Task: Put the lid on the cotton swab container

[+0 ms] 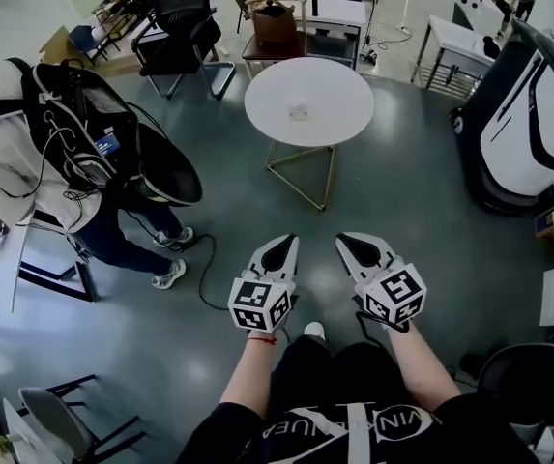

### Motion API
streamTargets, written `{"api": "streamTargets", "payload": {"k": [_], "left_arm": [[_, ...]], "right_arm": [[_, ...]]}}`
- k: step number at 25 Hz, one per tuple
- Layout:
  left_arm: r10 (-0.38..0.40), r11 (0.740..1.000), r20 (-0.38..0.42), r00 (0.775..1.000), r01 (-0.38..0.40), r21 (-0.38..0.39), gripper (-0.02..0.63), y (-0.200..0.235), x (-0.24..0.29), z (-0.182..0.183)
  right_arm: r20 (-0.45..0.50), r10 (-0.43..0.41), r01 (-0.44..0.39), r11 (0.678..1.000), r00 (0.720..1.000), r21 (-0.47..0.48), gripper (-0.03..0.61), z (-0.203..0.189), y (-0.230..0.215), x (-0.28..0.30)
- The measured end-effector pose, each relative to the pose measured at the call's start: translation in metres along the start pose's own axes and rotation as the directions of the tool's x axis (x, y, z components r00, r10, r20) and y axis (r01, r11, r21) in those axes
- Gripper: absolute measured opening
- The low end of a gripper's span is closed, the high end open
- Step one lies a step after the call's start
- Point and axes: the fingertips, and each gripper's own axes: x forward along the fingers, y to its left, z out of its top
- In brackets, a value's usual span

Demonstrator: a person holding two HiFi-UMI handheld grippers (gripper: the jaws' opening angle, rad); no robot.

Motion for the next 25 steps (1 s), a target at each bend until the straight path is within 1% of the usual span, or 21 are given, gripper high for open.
{"api": "streamTargets", "payload": {"k": [4,8,13,17,21,23,25], "left_arm": [[-0.008,1.000,-0.011,1.000,0.008,-0.001,0.005,0.014,0.024,0.019],[-0.014,1.000,-0.005,1.000,0.014,-0.006,0.006,0.026,0.045,0.029],[-0.010,1.000,-0.017,1.000,0.010,-0.011,0.005,0.045,0.072,0.033],[0.001,1.000,-0.020,1.000,-0.001,-0.010,0.005,0.065,0.100,0.047],[0.005,1.000,-0.015,1.000,-0.005,-0.011,0.005,0.081,0.114,0.058],[0.006,1.000,-0.018,1.000,-0.007,-0.015,0.005,0.092,0.138,0.064],[0.007,1.000,-0.024,1.000,-0.008,-0.019,0.005,0.103,0.170,0.070]], "right_arm": [[-0.007,-0.004,0.004,1.000,1.000,0.017,0.003,0.013,-0.021,0.019],[-0.010,-0.002,0.002,1.000,1.000,0.030,0.003,0.020,-0.038,0.038],[-0.014,0.014,-0.014,0.999,1.000,0.033,0.003,0.027,-0.061,0.070],[-0.014,0.044,-0.044,0.999,0.999,0.028,0.003,0.040,-0.082,0.101],[-0.026,0.059,-0.059,0.998,0.998,0.023,0.003,0.048,-0.091,0.123],[-0.034,0.069,-0.068,0.997,0.997,0.024,0.003,0.051,-0.110,0.139],[-0.043,0.076,-0.075,0.997,0.996,0.032,0.003,0.053,-0.139,0.159]]}}
